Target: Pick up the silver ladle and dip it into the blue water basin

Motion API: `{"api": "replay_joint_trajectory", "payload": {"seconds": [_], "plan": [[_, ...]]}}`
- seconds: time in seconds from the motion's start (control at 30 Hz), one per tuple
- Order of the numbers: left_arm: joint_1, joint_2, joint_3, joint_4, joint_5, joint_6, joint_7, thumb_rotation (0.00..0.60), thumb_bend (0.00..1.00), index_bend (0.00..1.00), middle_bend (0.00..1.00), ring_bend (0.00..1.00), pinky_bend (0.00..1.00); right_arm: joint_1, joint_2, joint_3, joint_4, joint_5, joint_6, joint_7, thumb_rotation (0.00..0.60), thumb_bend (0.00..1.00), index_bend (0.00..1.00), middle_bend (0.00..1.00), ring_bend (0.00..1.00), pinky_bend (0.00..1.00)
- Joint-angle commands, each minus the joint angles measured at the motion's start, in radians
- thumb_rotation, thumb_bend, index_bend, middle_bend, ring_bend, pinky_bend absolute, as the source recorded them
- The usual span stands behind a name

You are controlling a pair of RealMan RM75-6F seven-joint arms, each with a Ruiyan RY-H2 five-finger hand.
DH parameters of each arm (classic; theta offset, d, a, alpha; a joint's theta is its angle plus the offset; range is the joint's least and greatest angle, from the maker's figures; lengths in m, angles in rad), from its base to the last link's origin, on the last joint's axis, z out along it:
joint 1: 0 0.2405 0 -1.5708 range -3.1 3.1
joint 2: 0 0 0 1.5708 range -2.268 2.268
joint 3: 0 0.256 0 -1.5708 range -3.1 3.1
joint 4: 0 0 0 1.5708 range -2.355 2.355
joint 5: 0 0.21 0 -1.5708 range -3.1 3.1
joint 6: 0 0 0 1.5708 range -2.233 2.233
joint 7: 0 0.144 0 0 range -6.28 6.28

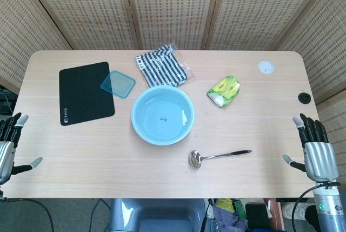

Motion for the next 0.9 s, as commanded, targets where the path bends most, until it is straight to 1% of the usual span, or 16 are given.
{"api": "replay_joint_trajectory", "payload": {"seconds": [0.03, 0.27, 0.37, 0.53, 0.6, 0.63, 0.67, 0.7, 0.73, 0.77, 0.83, 0.87, 0.9], "plan": [[0.000, -0.001, -0.002, 0.001, -0.007, 0.000, 0.000, 0.600, 0.00, 0.00, 0.00, 0.00, 0.00, -0.005, 0.004, 0.002, -0.007, -0.006, -0.002, -0.001, 0.600, 0.00, 0.00, 0.00, 0.00, 0.00], [-0.004, -0.003, -0.009, 0.003, -0.021, -0.003, 0.001, 0.600, 0.00, 0.00, 0.00, 0.00, 0.00, 0.013, 0.029, -0.004, -0.048, 0.022, -0.096, -0.037, 0.600, 0.00, 0.00, 0.00, 0.00, 0.00], [-0.008, -0.006, -0.012, 0.006, -0.031, -0.009, 0.003, 0.600, 0.00, 0.00, 0.00, 0.00, 0.00, 0.050, 0.044, -0.011, -0.065, 0.027, -0.190, -0.033, 0.600, 0.01, 0.00, 0.00, 0.00, 0.00], [-0.017, -0.010, -0.016, 0.009, -0.047, -0.022, 0.009, 0.600, 0.00, 0.00, 0.00, 0.00, 0.00, 0.121, 0.047, -0.013, -0.064, 0.037, -0.324, -0.132, 0.600, 0.03, 0.00, 0.00, 0.00, 0.00], [-0.019, -0.012, -0.016, 0.009, -0.050, -0.025, 0.013, 0.600, 0.00, 0.00, 0.00, 0.00, 0.00, 0.166, 0.053, -0.013, -0.081, 0.047, -0.409, -0.143, 0.600, 0.06, 0.00, 0.05, 0.09, 0.02], [-0.019, -0.012, -0.017, 0.009, -0.050, -0.025, 0.015, 0.600, 0.00, 0.00, 0.00, 0.00, 0.00, 0.185, 0.052, -0.010, -0.079, 0.046, -0.440, -0.146, 0.600, 0.10, 0.00, 0.13, 0.22, 0.07], [-0.020, -0.014, -0.016, 0.009, -0.050, -0.025, 0.017, 0.600, 0.00, 0.00, 0.00, 0.00, 0.00, 0.213, 0.043, -0.008, -0.070, 0.041, -0.481, -0.146, 0.600, 0.16, 0.00, 0.25, 0.36, 0.20], [-0.021, -0.015, -0.017, 0.009, -0.051, -0.027, 0.018, 0.600, 0.00, 0.00, 0.00, 0.00, 0.00, 0.237, 0.033, -0.006, -0.056, 0.035, -0.516, -0.152, 0.600, 0.20, 0.00, 0.33, 0.46, 0.32], [-0.023, -0.016, -0.017, 0.009, -0.054, -0.029, 0.021, 0.600, 0.00, 0.00, 0.00, 0.00, 0.00, 0.261, 0.016, -0.003, -0.036, 0.026, -0.543, -0.157, 0.600, 0.25, 0.00, 0.44, 0.57, 0.52], [-0.025, -0.017, -0.018, 0.010, -0.059, -0.032, 0.024, 0.600, 0.00, 0.00, 0.00, 0.00, 0.00, 0.280, -0.006, 0.001, -0.014, 0.021, -0.564, -0.155, 0.600, 0.29, 0.01, 0.55, 0.65, 0.72], [-0.027, -0.020, -0.018, 0.011, -0.064, -0.036, 0.029, 0.600, 0.00, 0.00, 0.00, 0.00, 0.00, 0.303, -0.034, 0.004, 0.018, 0.030, -0.601, -0.144, 0.600, 0.33, 0.03, 0.67, 0.75, 0.92], [-0.028, -0.021, -0.018, 0.011, -0.066, -0.037, 0.030, 0.600, 0.00, 0.00, 0.00, 0.00, 0.00, 0.309, -0.042, 0.005, 0.026, 0.035, -0.613, -0.143, 0.600, 0.34, 0.05, 0.73, 0.80, 0.98], [-0.030, -0.022, -0.018, 0.012, -0.068, -0.039, 0.033, 0.600, 0.00, 0.00, 0.00, 0.00, 0.00, 0.319, -0.052, 0.005, 0.040, 0.042, -0.630, -0.147, 0.600, 0.34, 0.06, 0.76, 0.83, 1.00]]}}
